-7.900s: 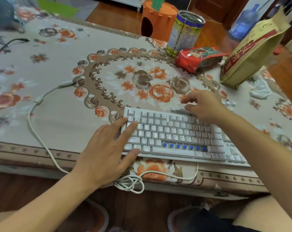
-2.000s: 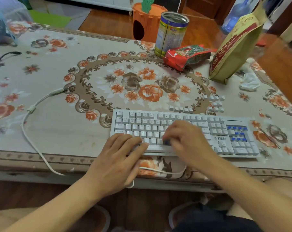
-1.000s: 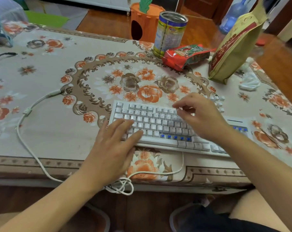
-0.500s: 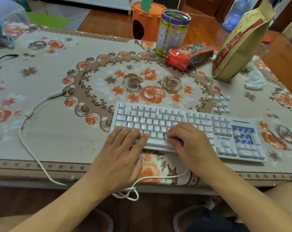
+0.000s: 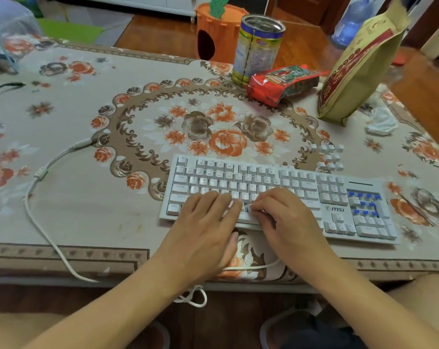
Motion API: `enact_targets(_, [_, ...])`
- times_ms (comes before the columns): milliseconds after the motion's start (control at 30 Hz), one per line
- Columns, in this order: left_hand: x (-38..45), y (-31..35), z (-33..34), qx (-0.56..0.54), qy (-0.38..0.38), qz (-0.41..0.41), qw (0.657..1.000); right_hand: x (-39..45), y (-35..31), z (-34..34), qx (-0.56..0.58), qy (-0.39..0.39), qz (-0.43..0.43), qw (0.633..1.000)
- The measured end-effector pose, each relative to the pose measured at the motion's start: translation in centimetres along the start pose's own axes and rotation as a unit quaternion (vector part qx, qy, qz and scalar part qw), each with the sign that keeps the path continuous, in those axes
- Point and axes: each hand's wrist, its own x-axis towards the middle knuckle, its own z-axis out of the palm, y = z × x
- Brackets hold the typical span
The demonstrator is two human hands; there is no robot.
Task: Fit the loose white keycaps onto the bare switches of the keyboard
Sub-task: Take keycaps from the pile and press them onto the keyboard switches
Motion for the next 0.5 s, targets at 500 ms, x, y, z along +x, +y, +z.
enact_targets(500, [0.9,-1.3,-1.0,-0.012,-0.048,-0.121,0.991,0.1,0.1,-0.1,0.008,-0.018,0.024,1.0])
